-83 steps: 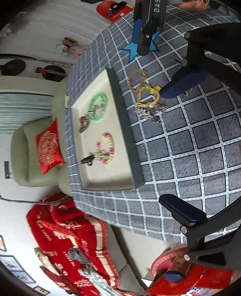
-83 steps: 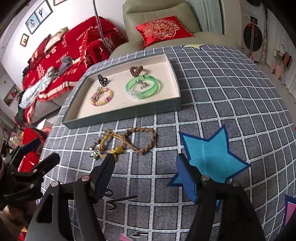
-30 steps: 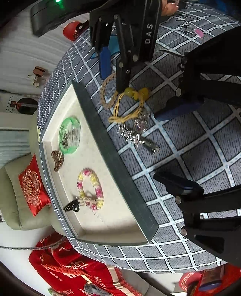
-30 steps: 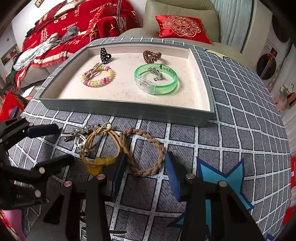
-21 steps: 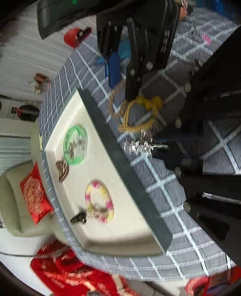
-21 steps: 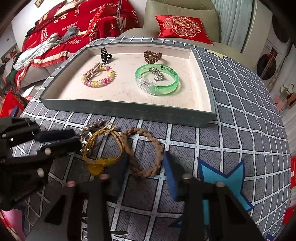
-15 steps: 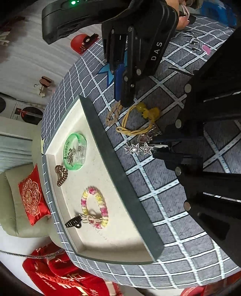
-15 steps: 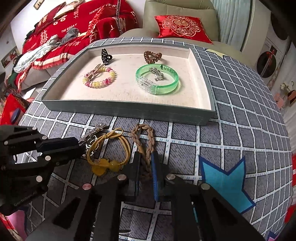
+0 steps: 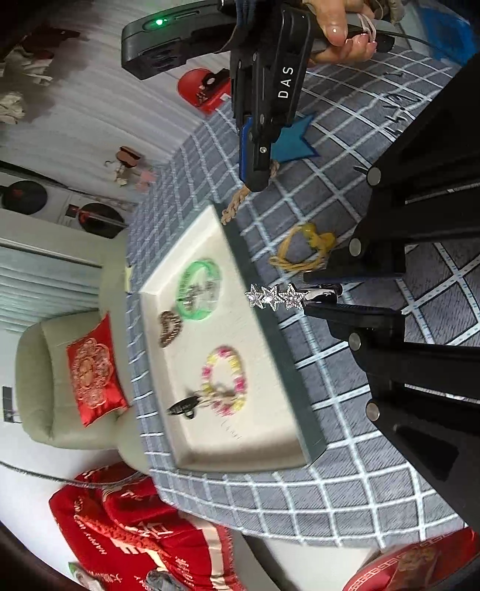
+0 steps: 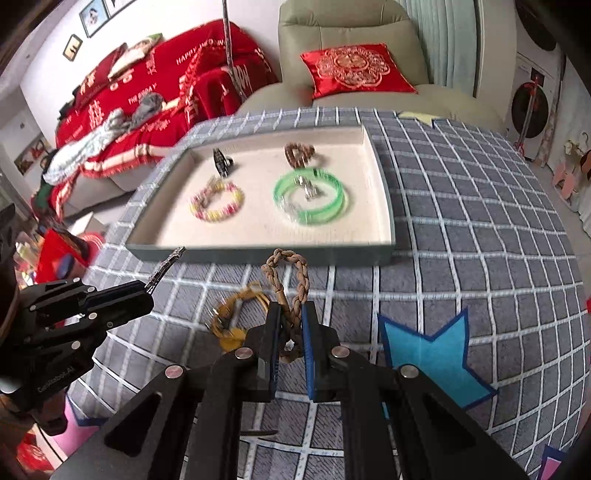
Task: Organize jewelry
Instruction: 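Carry the star pin and braided bracelet into the tray and open both tools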
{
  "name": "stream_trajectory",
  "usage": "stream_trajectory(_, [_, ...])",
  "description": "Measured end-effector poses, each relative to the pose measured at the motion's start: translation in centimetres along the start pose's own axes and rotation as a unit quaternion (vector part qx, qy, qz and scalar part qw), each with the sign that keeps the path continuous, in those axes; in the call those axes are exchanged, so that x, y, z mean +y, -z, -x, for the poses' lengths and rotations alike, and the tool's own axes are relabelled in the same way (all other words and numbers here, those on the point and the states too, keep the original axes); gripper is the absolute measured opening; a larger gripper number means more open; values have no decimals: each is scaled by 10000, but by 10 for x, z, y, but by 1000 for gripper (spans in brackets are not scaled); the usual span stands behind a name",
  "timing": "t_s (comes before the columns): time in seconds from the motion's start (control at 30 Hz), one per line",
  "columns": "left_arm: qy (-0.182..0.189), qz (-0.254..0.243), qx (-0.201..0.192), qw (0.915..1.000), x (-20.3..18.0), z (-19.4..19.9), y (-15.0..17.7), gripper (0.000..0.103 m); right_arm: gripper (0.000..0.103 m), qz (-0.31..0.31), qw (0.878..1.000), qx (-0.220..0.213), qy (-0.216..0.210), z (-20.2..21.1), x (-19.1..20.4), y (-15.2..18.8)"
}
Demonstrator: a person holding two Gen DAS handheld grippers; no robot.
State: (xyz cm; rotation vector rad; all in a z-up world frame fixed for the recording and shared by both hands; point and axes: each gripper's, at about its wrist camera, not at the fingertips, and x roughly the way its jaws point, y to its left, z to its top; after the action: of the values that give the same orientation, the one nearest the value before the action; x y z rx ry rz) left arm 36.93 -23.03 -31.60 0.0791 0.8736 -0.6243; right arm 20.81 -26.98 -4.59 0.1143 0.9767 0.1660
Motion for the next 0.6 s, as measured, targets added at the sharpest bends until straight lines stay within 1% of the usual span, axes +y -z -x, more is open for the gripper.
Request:
stream_trajectory(0.13, [-110,60,-152,9998,9,7,-17,24,12,60,9999,-109,7,1,6,-20])
stream_trajectory(0.3, [-283,282,-202,9990,32,1,-40,24,12,10,9999,-108,-6,-15,6,-47])
stream_trajectory(0.43, [-487,415,-206,9977,52,-13,-56,25,12,-92,9999,-95,61,-35,-2,-70])
stream_trajectory(0.6, [-726,625,-71,9954,76,-44,-74,25,12,-230,9995,-38,199,-62,-14,-95])
